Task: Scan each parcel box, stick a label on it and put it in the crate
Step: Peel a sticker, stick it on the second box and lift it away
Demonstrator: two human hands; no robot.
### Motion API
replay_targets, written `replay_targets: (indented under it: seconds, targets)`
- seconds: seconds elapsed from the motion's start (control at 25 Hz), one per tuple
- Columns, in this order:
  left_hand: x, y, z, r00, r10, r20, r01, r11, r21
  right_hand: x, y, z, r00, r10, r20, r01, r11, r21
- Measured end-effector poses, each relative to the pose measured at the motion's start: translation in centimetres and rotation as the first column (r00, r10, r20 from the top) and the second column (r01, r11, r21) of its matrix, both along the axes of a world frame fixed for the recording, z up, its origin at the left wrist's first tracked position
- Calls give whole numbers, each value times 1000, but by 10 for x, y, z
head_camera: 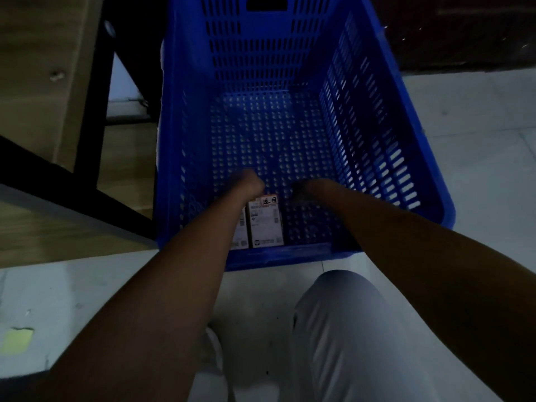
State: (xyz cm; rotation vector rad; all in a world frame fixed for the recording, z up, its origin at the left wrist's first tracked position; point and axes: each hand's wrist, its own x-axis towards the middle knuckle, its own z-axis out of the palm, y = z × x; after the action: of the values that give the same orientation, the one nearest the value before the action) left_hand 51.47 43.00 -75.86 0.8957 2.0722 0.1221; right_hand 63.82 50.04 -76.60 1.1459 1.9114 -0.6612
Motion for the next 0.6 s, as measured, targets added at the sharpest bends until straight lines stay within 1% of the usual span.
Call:
replay_targets:
  seconds: [0.04, 0.12, 0.2, 0.24, 0.32, 0.36, 0.52, 0.6]
  targets:
    - [0, 1, 10, 995, -32, -98, 36, 999, 40, -1, 4, 10, 999, 25, -20, -24, 999, 49]
    - [2, 1, 42, 950, -120, -287, 149, 986, 81, -4, 9, 38, 997, 35, -67, -24, 988, 150]
    - [2, 2, 86, 891, -196, -411, 251, 964, 84, -4, 5, 80, 991, -3, -137, 41, 960, 277]
    - [2, 4, 113, 864, -213, -457, 283, 955, 90, -3, 1, 107, 985, 2, -173, 62, 930, 361]
    - [1, 8, 164, 813, -226, -537, 332, 937, 109, 2, -6, 159, 975, 75, -209, 43, 859, 510]
    - [1, 10, 197, 787, -236, -570, 358, 927, 109, 5, -8, 191, 971, 101, -219, 38, 832, 554]
    - [7, 19, 344, 728, -261, -634, 434, 892, 130, 14, 0, 340, 948, 94, -305, 126, 768, 628]
    - [14, 19, 419, 697, -266, -666, 454, 882, 123, 19, 4, 418, 953, 97, -286, 117, 756, 644]
